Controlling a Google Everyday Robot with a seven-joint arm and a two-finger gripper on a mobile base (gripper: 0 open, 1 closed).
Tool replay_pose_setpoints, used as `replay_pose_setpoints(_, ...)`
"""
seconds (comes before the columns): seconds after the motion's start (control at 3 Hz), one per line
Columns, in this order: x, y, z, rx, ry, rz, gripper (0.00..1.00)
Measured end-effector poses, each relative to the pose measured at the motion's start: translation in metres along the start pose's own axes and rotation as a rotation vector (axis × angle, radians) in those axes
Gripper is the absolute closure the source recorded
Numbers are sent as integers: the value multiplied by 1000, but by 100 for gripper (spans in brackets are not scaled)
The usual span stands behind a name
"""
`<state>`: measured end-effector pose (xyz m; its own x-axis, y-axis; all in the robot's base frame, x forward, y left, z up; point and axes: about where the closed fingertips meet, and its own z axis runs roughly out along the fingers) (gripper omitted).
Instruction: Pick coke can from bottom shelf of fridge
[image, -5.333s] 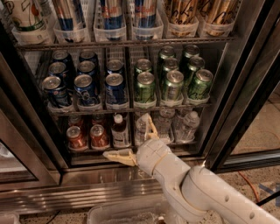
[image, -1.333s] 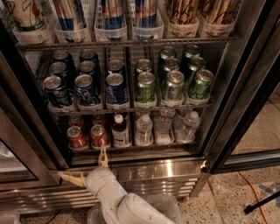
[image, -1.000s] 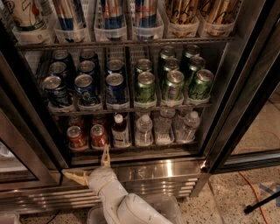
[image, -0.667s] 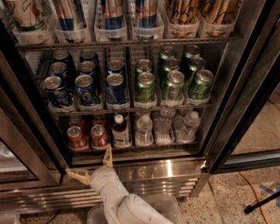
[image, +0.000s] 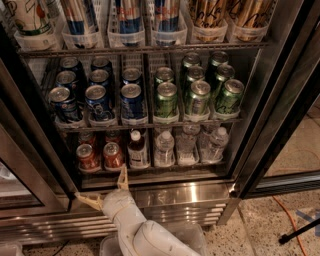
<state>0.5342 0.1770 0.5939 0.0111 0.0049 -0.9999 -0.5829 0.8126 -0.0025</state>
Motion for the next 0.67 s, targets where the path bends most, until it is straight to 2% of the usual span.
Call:
replay_pose_setpoints(0.33,0,0,0,0,0,0,18)
replay_pose_setpoints(0.67,0,0,0,0,0,0,29)
